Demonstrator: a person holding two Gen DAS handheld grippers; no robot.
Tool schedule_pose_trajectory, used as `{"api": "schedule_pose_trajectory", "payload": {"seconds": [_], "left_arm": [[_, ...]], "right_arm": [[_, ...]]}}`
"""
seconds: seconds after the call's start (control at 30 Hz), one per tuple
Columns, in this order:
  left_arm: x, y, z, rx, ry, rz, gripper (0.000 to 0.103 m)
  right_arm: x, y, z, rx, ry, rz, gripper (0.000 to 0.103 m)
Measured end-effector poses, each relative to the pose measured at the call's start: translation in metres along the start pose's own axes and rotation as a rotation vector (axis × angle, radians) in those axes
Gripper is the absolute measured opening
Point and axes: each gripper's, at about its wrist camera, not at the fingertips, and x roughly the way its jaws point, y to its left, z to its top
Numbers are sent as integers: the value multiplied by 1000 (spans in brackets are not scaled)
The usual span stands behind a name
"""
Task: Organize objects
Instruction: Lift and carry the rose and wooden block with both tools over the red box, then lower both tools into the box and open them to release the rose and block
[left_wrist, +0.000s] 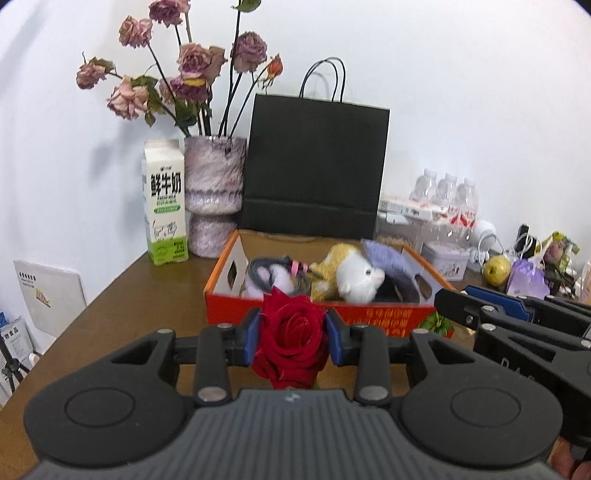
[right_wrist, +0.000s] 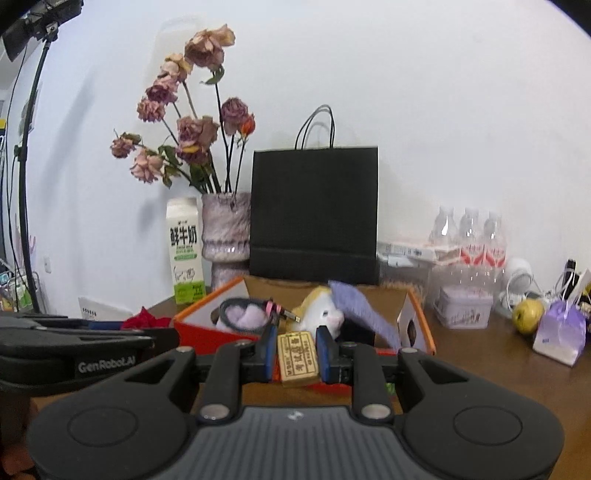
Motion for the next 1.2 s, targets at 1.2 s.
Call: {"api": "schedule_pose_trajectory", "payload": {"seconds": [1.2], "left_arm": [[146, -15, 56, -48, -27, 49, 37]], "right_arm": [[140, -70, 34, 53, -34, -51, 21]]}}
